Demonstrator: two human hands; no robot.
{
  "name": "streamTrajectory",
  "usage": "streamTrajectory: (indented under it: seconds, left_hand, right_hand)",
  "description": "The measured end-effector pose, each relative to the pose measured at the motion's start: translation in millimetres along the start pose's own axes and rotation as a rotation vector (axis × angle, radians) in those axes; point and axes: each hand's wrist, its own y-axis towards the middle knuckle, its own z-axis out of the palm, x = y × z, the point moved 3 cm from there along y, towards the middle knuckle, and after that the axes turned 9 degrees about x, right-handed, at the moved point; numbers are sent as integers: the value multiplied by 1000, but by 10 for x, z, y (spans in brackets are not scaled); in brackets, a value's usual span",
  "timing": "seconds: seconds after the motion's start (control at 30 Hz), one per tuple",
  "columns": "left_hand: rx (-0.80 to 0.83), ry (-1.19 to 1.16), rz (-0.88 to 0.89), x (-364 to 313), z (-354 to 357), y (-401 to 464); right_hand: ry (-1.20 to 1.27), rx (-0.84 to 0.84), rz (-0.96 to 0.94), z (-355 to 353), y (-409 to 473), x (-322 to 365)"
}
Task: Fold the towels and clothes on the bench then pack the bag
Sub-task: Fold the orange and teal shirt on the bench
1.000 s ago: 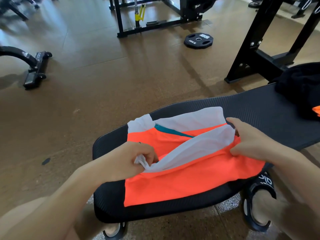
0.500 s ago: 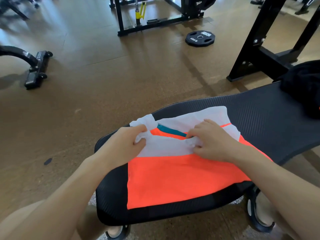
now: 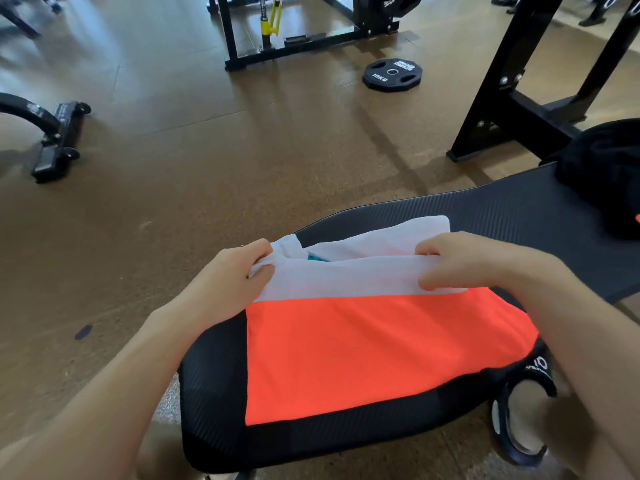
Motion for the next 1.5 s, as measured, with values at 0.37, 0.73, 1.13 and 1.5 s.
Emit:
streamTrajectory:
  seconds: [0.37, 0.73, 1.13, 1.5]
  left_hand:
    - [52, 58, -4, 32, 17, 6]
    - [43, 40, 85, -44, -76, -90]
    - [17, 30, 69, -78, -73, -101]
    - [13, 42, 42, -37, -32, -76]
  right_hand:
    - [-39, 25, 48, 40, -23, -194]
    - [3, 49, -3, 35, -150, -282]
    - [95, 2, -38, -25, -176, -501]
    - [81, 47, -35, 19, -219, -451]
